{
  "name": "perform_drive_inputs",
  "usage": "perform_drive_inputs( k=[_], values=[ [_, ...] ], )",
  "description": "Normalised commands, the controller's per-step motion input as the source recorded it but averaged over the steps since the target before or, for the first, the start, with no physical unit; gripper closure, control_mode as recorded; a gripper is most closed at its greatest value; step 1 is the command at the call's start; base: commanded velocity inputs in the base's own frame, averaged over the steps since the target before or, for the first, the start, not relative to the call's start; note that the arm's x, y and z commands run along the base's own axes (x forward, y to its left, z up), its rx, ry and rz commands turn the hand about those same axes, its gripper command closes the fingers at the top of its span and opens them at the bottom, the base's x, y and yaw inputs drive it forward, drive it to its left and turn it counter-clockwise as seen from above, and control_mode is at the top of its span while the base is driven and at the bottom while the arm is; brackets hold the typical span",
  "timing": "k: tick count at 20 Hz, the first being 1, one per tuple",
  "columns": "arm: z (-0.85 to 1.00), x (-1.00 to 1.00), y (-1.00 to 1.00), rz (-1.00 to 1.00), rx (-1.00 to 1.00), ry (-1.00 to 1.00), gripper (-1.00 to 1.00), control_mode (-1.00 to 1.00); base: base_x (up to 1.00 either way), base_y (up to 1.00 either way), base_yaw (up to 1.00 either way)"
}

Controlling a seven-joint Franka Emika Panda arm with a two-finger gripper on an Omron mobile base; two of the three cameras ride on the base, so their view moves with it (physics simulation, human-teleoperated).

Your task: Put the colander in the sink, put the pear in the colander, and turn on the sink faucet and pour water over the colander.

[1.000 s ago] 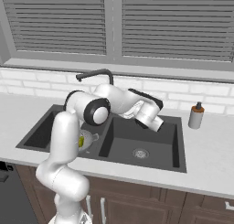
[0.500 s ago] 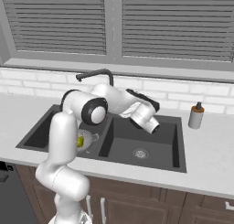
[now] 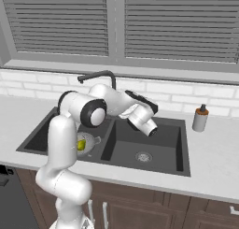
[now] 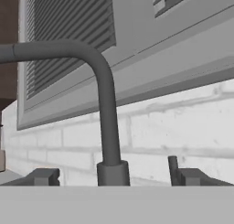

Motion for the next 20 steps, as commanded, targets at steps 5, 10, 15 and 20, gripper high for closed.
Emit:
perform_drive_inputs(
  k=[5,10,15,20],
  values=[
    [-0.05,0.31,0.0,0.0,0.0,0.0,-1.0,-1.0,0.0,0.0,0.0],
    [-0.11,0.17,-0.03,-0.01,0.0,0.0,-1.0,-1.0,0.0,0.0,0.0],
    [-0.17,0.16,-0.05,-0.02,0.0,0.0,-1.0,-1.0,0.0,0.0,0.0],
    [-0.06,0.24,0.0,-0.01,0.0,0.0,-1.0,-1.0,0.0,0.0,0.0]
  ],
)
